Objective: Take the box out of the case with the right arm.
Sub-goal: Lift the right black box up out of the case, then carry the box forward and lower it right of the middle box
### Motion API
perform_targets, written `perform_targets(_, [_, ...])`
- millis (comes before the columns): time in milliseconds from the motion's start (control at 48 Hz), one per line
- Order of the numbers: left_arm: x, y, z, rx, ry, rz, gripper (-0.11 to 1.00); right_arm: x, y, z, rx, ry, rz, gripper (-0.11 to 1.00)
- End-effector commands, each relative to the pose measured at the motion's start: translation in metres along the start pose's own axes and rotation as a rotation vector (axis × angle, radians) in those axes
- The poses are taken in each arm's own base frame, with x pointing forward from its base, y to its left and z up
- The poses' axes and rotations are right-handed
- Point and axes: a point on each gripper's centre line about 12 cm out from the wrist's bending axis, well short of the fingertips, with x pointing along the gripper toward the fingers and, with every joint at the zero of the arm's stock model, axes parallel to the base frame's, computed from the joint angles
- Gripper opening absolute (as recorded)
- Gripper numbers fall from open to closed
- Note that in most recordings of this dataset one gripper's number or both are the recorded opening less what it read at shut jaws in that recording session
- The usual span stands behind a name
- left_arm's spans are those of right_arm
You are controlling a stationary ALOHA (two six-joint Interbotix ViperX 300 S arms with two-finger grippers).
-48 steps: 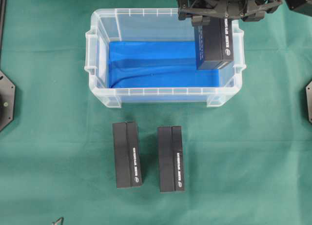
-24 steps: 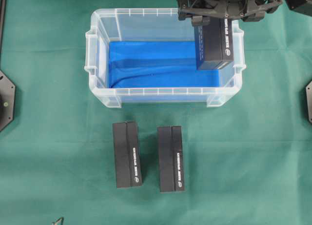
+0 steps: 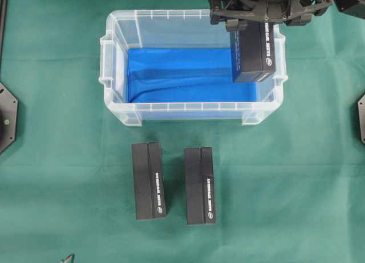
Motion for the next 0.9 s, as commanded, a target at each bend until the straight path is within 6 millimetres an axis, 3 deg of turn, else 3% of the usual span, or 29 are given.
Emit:
perform_targets(0, [-0.003,0.000,0.002,0.001,-0.014,0.001,0.00,-0.024,-0.006,0.000,0.005,-0.005,0.063,0.64])
perform_targets(396, [-0.003,0.000,0.002,0.001,-0.013,0.001,0.00,-0.031,-0.007,-0.031,-0.022,0.015,0.050,0.64])
perform_targets(875, [-0.001,0.000,0.004,0.001,-0.003,0.002,0.00,-0.046,-0.016,-0.119,-0.034,0.039,0.022,0.64])
